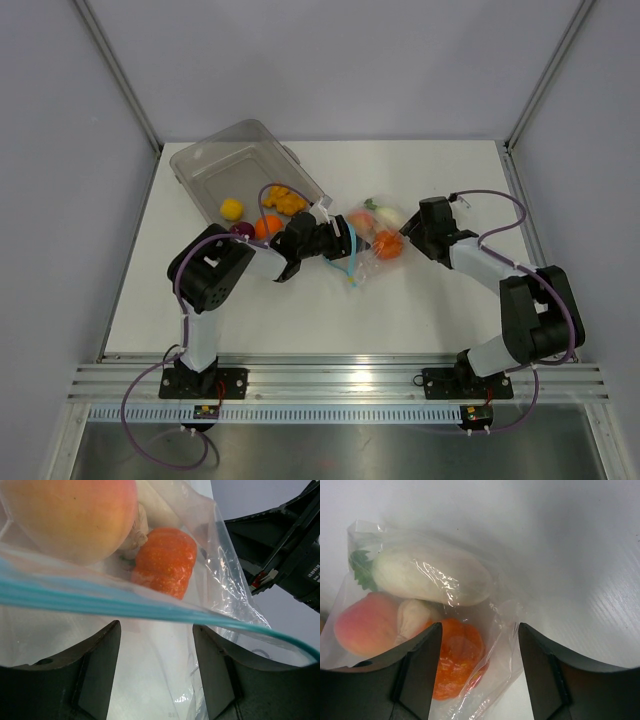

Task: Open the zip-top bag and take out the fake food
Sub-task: Pick up the fake fruit from the zipper food storage bag.

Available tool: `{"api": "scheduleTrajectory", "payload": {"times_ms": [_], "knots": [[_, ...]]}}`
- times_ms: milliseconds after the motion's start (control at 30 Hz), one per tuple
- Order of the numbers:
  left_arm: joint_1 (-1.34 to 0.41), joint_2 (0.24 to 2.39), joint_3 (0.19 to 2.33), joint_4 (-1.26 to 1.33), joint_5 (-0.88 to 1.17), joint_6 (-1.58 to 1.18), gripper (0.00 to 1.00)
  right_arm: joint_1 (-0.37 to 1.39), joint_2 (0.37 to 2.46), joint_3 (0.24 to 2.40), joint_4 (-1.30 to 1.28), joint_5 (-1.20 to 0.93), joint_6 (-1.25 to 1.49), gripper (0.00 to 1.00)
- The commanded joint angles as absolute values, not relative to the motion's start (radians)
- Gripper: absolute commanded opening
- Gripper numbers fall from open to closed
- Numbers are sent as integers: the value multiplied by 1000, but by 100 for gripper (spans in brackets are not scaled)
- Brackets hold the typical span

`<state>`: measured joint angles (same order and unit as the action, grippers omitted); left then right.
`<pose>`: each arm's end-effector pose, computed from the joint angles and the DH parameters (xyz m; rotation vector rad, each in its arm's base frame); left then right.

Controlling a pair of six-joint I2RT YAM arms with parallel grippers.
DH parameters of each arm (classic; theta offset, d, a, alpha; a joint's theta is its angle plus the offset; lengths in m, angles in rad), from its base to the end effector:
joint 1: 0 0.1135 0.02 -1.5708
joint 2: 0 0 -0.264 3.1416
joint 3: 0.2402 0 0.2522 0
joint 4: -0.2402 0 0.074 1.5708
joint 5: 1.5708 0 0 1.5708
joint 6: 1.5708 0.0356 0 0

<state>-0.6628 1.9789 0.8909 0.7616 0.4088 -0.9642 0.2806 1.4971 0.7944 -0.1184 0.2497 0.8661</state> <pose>0.3008 -0.2528 0.1325 -0.0067 2.1654 -1.4214 0.2909 0.0747 0.1848 0.7964 2.2364 0.2561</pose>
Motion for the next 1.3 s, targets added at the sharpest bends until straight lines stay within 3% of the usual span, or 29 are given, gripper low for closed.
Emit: {"api": "scheduleTrajectory", "payload": {"times_ms": [0, 500, 900, 1267], "knots": [[-669, 1957, 899, 834, 423, -942, 63, 288, 1459, 807, -81, 256, 839, 70], [-669, 1956, 900, 844, 442, -950, 63, 288, 1566, 808, 44, 118, 851, 73], [-669, 1967, 908, 835, 440, -948, 66, 334, 1575, 793, 81, 86, 871, 41], [-675, 1982, 936, 730, 399, -928, 76, 362, 1598, 799, 89, 71, 879, 34]]}}
